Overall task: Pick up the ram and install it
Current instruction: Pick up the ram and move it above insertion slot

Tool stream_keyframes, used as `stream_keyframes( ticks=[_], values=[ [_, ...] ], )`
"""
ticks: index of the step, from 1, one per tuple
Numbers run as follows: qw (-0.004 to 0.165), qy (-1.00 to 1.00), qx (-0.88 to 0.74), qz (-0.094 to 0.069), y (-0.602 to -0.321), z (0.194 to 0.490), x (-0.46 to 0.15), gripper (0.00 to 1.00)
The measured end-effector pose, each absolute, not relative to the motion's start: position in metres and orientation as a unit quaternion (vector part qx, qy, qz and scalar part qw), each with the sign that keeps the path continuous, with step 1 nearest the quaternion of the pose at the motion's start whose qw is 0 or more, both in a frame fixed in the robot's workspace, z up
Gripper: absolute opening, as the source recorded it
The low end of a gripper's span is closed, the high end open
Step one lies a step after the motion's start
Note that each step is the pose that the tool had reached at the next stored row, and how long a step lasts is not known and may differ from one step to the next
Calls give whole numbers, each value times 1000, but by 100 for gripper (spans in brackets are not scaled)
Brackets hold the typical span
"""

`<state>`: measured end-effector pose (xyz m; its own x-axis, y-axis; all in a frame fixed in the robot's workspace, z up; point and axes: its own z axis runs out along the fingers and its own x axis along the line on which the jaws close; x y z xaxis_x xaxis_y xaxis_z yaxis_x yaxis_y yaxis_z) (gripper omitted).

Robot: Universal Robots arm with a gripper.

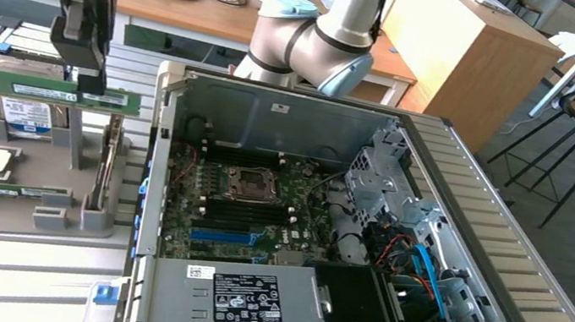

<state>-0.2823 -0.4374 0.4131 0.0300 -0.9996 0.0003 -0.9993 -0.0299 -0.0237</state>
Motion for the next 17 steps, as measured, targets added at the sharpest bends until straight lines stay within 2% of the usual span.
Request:
stream_keyframes(
  ticks=[17],
  values=[
    [8, 696, -718, -8, -437, 413, -261, 11]
  ],
)
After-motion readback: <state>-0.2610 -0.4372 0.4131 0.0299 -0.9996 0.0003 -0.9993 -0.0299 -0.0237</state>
